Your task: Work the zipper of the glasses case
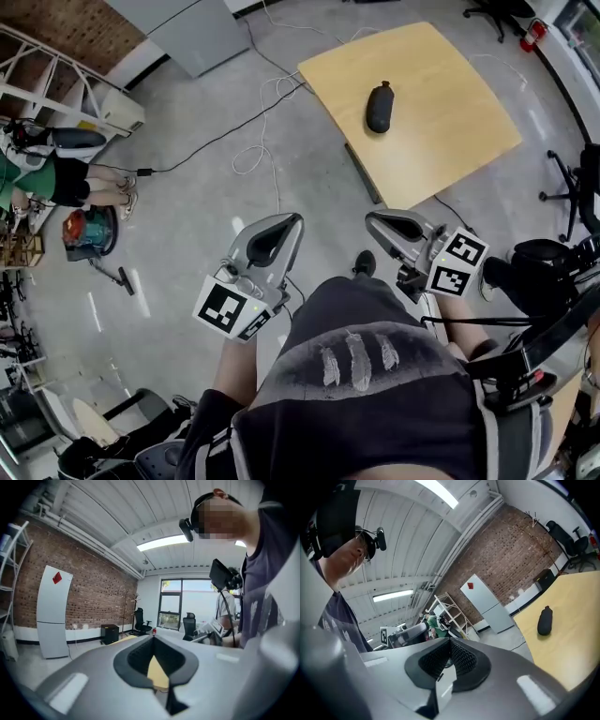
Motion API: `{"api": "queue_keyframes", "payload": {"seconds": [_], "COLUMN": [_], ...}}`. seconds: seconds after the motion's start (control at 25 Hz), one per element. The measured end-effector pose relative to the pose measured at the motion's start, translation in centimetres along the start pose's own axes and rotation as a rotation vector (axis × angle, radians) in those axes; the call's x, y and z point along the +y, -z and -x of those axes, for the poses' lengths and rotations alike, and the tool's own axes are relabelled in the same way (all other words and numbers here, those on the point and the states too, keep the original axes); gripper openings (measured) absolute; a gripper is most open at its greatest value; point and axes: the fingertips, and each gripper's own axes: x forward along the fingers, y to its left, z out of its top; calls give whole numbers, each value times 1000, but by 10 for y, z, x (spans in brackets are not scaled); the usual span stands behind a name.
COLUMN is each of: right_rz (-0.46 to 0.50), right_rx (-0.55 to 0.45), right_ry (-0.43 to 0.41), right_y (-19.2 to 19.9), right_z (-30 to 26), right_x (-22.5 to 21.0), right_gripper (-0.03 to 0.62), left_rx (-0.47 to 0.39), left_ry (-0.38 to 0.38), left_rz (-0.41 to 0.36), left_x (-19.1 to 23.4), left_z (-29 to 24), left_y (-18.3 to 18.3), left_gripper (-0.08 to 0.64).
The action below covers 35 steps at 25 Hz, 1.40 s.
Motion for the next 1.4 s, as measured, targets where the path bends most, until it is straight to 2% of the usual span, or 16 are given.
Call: {"api": "queue_keyframes", "payload": {"seconds": [0.28, 0.44, 0.72, 0.96, 1.12, 1.2, 1.4], "right_rz": [-33, -63, -83, -58, -145, -153, -138], "right_rx": [-5, -35, -52, -81, -152, -174, -154], "right_ry": [-36, -5, 72, 185, 205, 223, 318], "right_y": [-24, -29, -37, -57, -74, -83, -86], "right_z": [13, 17, 17, 6, -17, -36, -76], "right_x": [-50, -67, -85, -102, -108, -109, -114], "right_gripper": [2, 2, 2, 2, 2, 2, 2], "left_rx": [39, 59, 29, -29, -47, -57, -70], "left_ry": [-29, -10, 35, 123, 185, 216, 291], "left_rz": [-59, -74, -78, -64, -49, -39, 0], "left_x": [-1, 1, 18, 57, 91, 112, 156], "left_z": [-57, -71, -89, -108, -115, -115, -117], "left_y": [-10, -10, -19, -25, -28, -30, -26], "left_gripper": [0, 0, 0, 0, 0, 0, 0]}}
